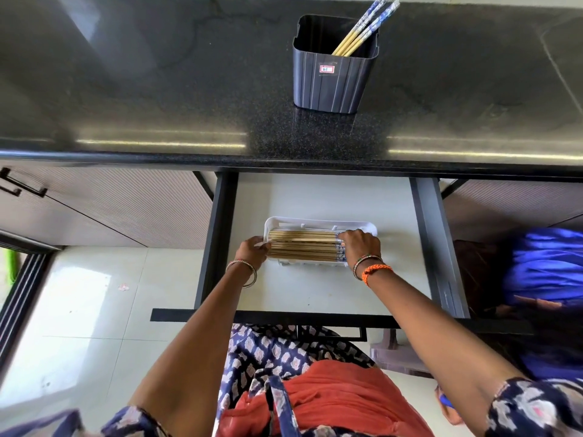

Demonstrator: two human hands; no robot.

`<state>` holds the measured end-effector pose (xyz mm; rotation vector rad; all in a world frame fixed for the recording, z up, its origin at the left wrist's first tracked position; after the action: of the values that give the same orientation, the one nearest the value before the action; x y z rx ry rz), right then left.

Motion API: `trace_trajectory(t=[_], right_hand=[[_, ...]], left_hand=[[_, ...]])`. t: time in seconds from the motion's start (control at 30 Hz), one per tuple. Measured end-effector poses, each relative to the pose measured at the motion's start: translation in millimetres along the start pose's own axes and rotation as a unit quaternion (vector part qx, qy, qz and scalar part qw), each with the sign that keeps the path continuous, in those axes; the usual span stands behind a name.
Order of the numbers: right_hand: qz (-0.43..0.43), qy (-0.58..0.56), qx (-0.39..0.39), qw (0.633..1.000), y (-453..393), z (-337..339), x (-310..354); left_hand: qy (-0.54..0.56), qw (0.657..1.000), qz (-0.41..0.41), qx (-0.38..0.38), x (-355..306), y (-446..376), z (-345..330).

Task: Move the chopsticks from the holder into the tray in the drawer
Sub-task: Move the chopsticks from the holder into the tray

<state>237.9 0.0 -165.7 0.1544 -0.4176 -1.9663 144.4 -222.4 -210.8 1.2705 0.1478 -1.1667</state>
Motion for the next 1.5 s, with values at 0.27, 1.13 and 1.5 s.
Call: trace_trajectory(t=[0.27,1.13,1.5], right_hand=[[0.020,0.051,-0.015,0.998,-7,-5,6],[-0.130,-0.484,-0.347,0.793,-173,313,-46],[-0.096,-0.546,-0.336,0.761,-207,312,-53]], left_hand=[[0.006,1.000,0.000,0.015,0,0,-1],[-0.220,0.857,-0.450,-0.126,-356,21,43],[-0.268,0.868,-0.407,-0.095,-355,4,39]])
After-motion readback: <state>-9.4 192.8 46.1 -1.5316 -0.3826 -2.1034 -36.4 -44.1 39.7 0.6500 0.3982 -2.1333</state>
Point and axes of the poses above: each hand's wrist, its own y-axis away from the middle knuckle, its own z-axis out of the back of the hand, x = y × z, the point moved 6 cm from there along -y, towards the middle knuckle, and after that the axes turned 2 degrees about z, right-handed, at the moved point
